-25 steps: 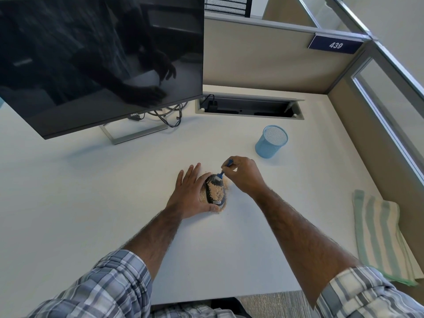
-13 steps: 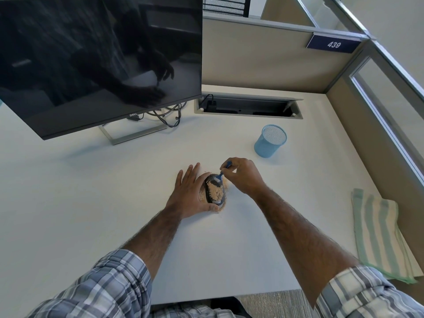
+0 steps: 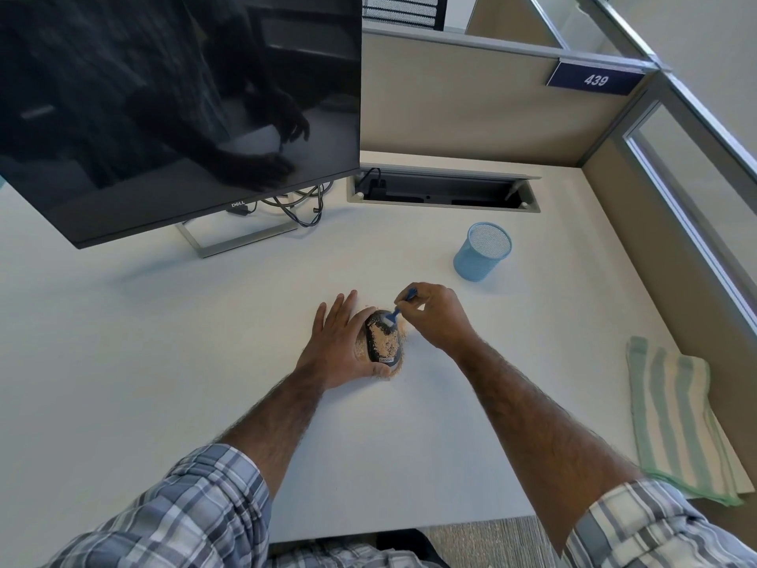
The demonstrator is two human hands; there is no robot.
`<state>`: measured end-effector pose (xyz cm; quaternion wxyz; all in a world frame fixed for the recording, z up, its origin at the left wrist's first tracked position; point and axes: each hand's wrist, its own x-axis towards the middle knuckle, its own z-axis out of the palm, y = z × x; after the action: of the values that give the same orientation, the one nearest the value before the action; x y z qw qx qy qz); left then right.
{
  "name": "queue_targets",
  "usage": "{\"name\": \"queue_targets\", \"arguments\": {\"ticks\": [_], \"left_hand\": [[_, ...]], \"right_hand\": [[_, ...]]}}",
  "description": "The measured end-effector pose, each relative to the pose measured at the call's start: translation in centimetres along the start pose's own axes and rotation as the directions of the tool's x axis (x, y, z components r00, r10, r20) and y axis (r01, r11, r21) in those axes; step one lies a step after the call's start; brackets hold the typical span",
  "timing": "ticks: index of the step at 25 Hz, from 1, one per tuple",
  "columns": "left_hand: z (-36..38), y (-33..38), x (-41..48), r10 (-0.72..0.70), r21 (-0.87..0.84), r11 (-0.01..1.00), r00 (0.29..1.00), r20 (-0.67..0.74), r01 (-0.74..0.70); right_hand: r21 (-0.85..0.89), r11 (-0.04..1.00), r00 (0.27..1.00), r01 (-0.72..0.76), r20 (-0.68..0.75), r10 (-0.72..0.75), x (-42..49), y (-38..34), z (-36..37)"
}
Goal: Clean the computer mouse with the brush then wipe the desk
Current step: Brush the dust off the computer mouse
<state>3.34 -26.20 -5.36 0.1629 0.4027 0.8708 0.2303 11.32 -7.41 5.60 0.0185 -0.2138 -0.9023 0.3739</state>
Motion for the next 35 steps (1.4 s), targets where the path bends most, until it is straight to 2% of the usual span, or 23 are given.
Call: {"name": "queue_targets", "arguments": {"ticks": [8, 11, 15, 18, 28, 32, 35], "left_hand": [[0.04, -0.11, 0.12, -0.002, 0.007, 1.0, 1.0, 0.003, 0.002], [0.06, 0.05, 0.13, -0.009, 0.008, 1.0, 1.0, 0.01, 0.009], [0.03, 0.04, 0.18, -0.016, 0.015, 1.0, 1.0, 0.016, 0.016], [0.09, 0.03, 0.15, -0.017, 0.019, 1.0, 1.0, 0.016, 0.017], [-0.04, 0.13, 0.09, -0.014, 0.006, 1.0, 1.0, 0.014, 0.014], [-0.02, 0.08, 0.12, -0.015, 0.004, 1.0, 1.0, 0.01, 0.015], [-0.04, 0.08, 0.11, -0.017, 0.006, 1.0, 1.0, 0.014, 0.017]], "right_hand": [[-0.011, 1.0, 0.999, 0.01, 0.042, -0.01, 0.16, -0.49, -0.13], [-0.041, 0.999, 1.0, 0.007, -0.001, -0.007, 0.16, -0.56, -0.03], [-0.029, 0.999, 1.0, 0.013, 0.016, -0.012, 0.0, -0.67, 0.27], [-0.033, 0.999, 0.999, -0.006, -0.039, 0.005, 0.14, -0.46, 0.22], [0.01, 0.998, 0.995, -0.069, -0.067, 0.069, 0.01, 0.22, -0.04], [0.043, 0.998, 0.999, -0.043, -0.027, 0.044, 0.05, 0.2, -0.09], [0.022, 0.999, 0.997, -0.048, -0.051, 0.049, 0.11, 0.25, -0.09]]}}
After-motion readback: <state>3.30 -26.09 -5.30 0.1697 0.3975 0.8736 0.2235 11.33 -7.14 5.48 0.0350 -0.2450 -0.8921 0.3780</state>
